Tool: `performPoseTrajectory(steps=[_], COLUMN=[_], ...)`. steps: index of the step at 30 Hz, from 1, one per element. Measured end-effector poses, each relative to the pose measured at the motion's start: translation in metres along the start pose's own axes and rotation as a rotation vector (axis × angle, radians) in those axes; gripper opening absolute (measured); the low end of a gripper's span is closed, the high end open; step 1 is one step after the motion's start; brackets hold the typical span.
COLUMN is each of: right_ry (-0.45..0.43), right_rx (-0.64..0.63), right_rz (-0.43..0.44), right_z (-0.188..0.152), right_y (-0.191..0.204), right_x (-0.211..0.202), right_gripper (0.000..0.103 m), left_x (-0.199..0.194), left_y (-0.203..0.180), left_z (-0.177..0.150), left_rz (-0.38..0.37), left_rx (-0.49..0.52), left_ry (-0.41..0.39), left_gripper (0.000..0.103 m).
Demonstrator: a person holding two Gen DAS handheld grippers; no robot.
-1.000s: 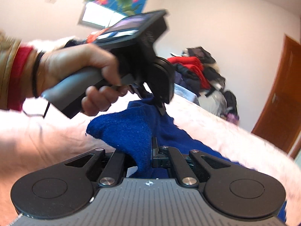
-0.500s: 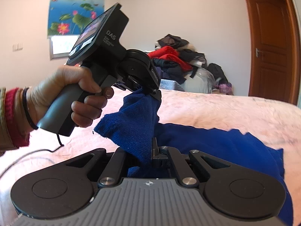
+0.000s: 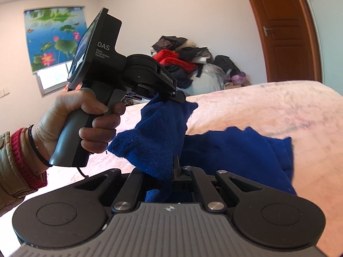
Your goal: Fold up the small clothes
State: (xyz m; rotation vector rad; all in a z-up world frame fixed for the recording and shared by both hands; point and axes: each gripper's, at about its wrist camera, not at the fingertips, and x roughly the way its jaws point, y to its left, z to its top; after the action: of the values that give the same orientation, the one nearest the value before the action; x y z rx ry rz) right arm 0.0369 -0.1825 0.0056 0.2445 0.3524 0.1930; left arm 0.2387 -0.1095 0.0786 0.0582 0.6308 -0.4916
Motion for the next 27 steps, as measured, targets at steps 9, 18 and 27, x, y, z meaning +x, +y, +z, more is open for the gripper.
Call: performPoseTrajectory(steps=[9, 18, 27], right_ry=[0.017, 0.115, 0.185], right_rx=[0.138, 0.298, 0.57], right_rz=[-0.011, 0.07, 0.265], right_z=[-0.01, -0.028, -0.017], right_y=[-0.048, -0.075, -0.136], right_x=[-0.014, -0.006, 0.034], right_gripper=[0.005, 0.015, 0.047], left_x=[0.021, 0.025, 0.001], left_y=[-0.043, -0.02, -0.016], left_z=[-0.001, -0.018, -0.06], left_rz=[-0.014, -0.031, -0.002], left_rx=[0.057, 0.002, 0.011], left_ry=[0.012, 0.139, 0.145], left_gripper=[0.004, 0.005, 0.006])
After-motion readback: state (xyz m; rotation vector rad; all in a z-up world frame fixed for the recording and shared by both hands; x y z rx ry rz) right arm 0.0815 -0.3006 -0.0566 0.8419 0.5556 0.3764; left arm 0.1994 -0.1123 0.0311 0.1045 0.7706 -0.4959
